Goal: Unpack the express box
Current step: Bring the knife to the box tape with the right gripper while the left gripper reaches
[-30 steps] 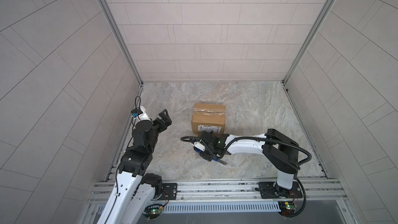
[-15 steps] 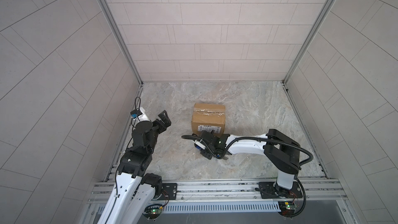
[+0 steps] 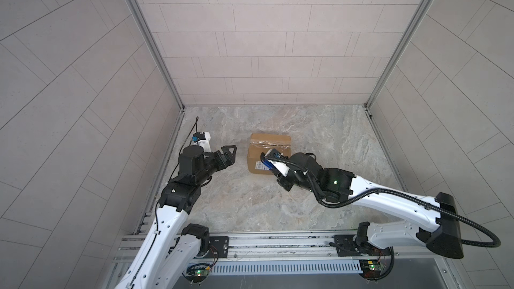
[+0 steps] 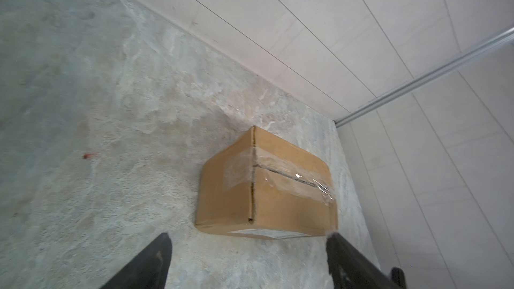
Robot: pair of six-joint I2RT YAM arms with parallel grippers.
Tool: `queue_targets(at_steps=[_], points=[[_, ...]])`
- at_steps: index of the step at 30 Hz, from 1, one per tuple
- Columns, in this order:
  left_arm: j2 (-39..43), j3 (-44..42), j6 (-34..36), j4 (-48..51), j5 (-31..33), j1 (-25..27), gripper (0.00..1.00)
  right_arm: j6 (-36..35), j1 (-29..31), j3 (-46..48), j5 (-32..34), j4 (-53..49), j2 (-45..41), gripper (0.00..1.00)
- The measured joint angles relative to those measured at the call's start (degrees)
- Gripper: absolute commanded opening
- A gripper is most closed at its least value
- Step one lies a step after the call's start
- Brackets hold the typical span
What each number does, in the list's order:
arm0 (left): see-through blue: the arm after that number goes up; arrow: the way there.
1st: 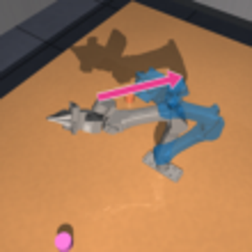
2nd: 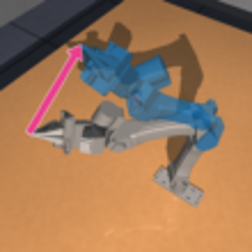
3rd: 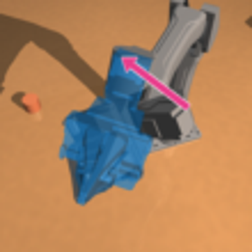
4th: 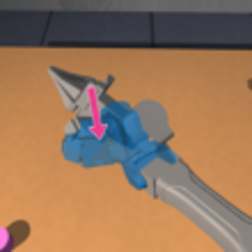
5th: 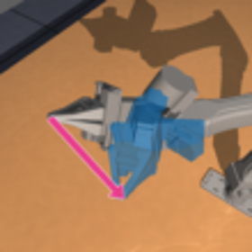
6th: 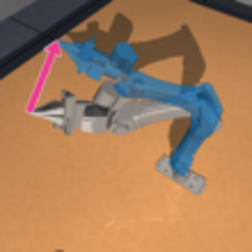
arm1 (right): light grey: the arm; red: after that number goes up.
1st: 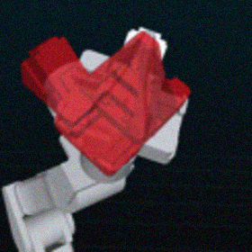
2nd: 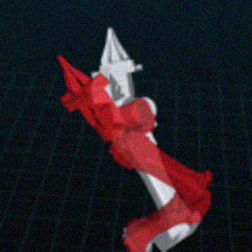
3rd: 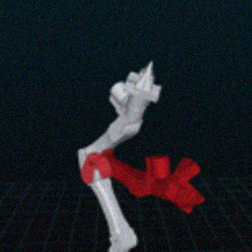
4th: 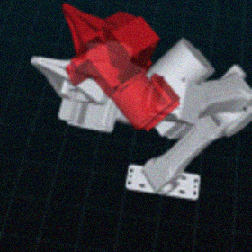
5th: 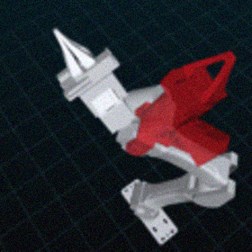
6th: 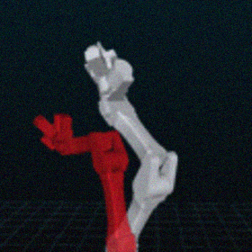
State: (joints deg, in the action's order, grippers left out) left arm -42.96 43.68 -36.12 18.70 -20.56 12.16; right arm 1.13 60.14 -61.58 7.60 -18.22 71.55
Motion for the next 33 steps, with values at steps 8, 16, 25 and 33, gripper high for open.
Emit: queue_targets(at_steps=[8,16,25,33], points=[[-8.3,6.9,3.4,-2.5,-12.5,6.8,0.78,-5.2,-2.1,-0.1,0.3,-4.8,-0.6,0.08],[-13.9,8.8,5.5,-3.9,-16.8,11.9,0.66,-8.2,-2.2,-0.2,-1.0,-4.5,-0.6,0.07],[-18.0,9.1,5.3,-5.6,-18.8,14.3,0.61,-10.0,-2.2,-1.3,-2.4,-1.9,-0.5,0.07],[-19.6,9.7,4.9,-6.8,-20.5,15.1,0.48,-10.9,-2.2,-1.7,-2.8,-0.4,0.5,0.07]])
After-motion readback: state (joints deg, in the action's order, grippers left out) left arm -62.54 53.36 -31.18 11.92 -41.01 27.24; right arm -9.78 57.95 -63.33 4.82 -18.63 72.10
